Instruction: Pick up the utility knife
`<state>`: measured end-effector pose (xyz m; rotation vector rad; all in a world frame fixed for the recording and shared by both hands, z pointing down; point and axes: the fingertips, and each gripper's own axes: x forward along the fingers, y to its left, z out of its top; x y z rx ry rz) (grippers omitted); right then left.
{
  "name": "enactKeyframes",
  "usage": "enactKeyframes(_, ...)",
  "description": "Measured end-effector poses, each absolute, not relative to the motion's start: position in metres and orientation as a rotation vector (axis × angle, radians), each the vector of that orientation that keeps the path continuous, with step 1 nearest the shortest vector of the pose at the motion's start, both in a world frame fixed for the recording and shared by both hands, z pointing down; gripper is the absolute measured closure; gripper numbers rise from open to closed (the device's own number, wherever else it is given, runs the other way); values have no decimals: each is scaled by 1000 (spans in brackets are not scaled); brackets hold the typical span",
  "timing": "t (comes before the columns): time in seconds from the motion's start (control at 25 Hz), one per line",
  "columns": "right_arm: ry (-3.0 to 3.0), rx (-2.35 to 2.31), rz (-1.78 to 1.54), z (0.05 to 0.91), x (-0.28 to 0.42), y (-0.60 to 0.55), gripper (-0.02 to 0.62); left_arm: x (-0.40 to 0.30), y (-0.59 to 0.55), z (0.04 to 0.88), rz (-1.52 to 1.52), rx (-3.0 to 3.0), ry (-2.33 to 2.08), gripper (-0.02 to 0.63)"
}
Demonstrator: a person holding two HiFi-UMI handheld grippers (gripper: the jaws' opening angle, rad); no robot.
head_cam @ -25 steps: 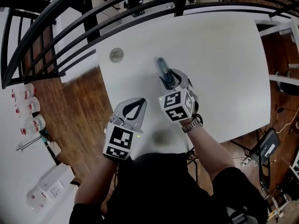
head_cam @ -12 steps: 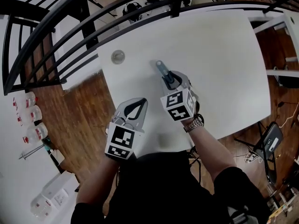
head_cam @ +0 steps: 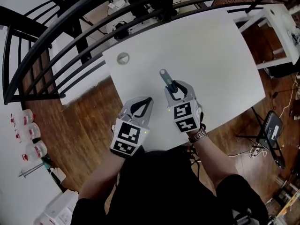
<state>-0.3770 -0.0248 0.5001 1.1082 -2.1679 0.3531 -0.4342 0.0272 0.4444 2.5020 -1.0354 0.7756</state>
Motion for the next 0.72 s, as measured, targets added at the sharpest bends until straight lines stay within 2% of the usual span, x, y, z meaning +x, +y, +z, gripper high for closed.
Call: enactKeyframes(0.72, -2170, 1329, 271, 387, -407, 97, 465, -474, 105, 377, 615, 2707, -972, 589)
